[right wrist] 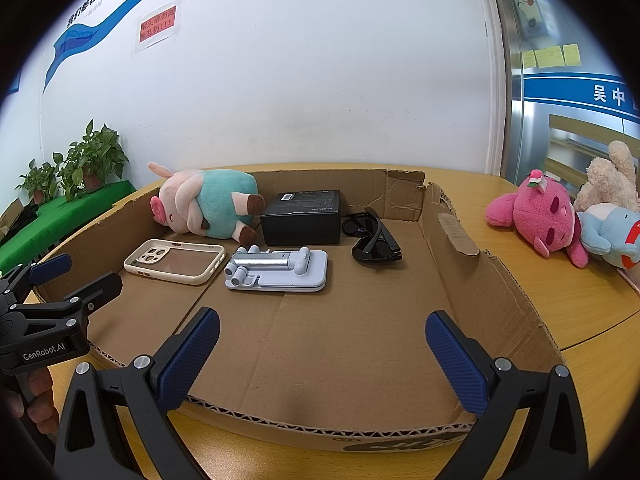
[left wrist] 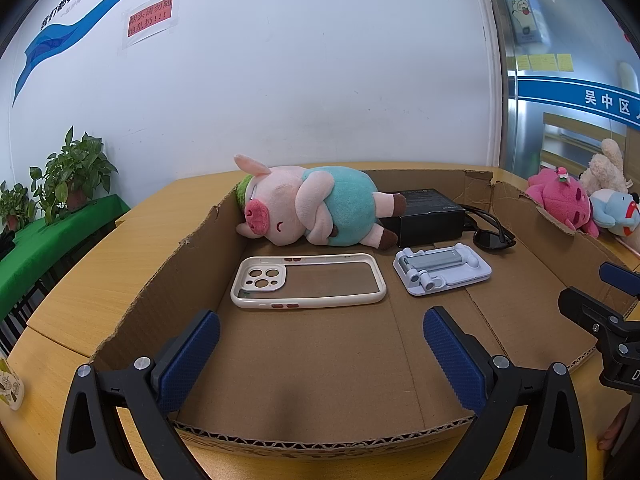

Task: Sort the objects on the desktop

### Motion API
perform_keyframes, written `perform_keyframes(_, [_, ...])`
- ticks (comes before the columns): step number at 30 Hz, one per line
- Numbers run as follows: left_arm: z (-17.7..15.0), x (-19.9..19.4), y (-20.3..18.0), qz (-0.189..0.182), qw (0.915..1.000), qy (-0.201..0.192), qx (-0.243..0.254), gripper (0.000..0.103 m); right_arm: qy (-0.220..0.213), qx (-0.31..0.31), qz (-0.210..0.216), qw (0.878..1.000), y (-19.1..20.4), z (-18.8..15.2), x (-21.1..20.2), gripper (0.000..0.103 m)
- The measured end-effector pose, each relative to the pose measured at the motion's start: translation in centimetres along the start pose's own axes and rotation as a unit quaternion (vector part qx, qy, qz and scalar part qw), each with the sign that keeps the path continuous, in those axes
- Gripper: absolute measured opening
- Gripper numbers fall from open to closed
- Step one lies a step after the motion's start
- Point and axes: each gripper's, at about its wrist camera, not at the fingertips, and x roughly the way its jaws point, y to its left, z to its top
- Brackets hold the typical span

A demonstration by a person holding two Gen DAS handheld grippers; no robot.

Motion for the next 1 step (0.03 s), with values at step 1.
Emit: perform_keyframes(1, [-0.02,-0.02,0.02,0.000,1.0000,0.000,0.000,0.103,0.000,0.000,0.000,1.000,0.00,0.00,0.00,0.103])
